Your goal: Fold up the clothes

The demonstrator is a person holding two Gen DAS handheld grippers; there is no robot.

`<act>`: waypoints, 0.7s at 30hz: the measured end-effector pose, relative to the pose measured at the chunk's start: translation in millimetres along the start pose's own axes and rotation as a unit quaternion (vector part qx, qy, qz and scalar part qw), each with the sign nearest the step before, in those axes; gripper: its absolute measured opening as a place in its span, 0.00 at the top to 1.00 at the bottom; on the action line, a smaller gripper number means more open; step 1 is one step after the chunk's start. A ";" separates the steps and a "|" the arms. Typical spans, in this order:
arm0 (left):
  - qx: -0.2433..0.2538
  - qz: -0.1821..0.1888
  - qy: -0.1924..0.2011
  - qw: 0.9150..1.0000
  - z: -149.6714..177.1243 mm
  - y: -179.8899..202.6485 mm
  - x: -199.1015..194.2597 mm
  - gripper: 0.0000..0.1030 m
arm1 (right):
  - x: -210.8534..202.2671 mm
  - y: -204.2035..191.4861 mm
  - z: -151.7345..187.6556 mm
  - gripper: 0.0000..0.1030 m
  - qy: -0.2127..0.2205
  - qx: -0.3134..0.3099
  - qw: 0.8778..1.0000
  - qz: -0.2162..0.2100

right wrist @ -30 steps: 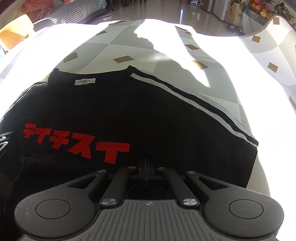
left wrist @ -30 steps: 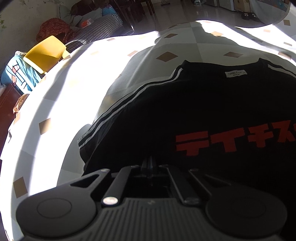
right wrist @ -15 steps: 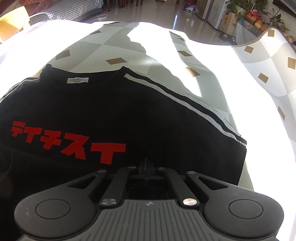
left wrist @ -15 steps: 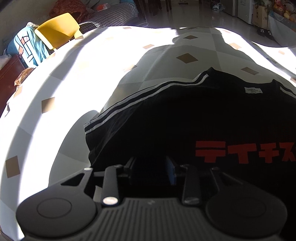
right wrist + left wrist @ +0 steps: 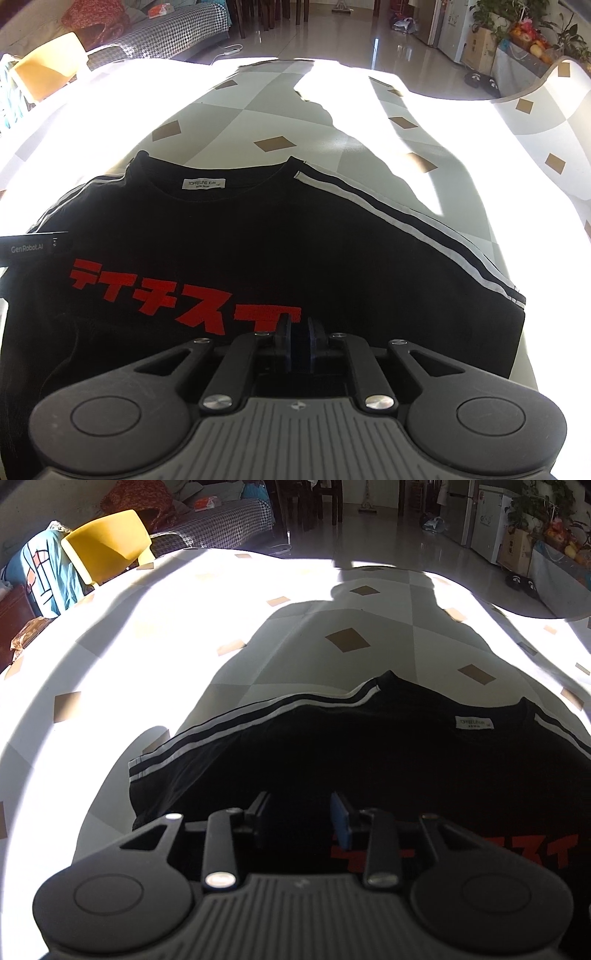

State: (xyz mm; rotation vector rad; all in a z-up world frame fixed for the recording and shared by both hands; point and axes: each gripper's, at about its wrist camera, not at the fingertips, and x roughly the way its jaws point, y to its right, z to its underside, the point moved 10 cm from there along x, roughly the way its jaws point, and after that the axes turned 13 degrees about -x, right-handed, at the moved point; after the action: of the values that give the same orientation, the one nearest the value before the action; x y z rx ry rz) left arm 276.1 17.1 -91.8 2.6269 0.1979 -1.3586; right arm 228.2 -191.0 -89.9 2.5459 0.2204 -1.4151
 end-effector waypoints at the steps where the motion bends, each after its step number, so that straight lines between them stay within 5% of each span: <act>1: -0.003 0.008 -0.004 1.000 0.5 2.8 2.2 0.69 | 2.0 -0.9 -1.2 0.91 0.001 0.004 1.000 -0.005; 9: 0.009 0.009 -0.001 1.000 4.6 15.6 21.9 0.68 | 17.6 -3.6 -8.7 0.91 -0.001 0.057 0.997 -0.057; 14: 0.025 0.008 0.009 1.000 3.4 20.3 26.1 0.67 | 24.1 10.6 -9.9 1.00 -0.008 0.094 0.994 -0.062; 19: 0.002 -0.007 0.011 1.000 -4.7 6.1 34.1 0.38 | 25.9 18.0 -10.6 1.00 -0.006 0.089 0.995 -0.045; 21: -0.004 -0.012 0.012 1.000 -6.8 2.8 36.0 0.36 | 25.6 21.6 -10.4 1.00 -0.004 0.075 0.997 -0.023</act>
State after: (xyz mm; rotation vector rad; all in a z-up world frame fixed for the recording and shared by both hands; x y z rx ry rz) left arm 302.7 17.2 -117.1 2.6448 0.2393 -1.3315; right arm 255.3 -208.5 -103.8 2.6702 0.1784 -1.5116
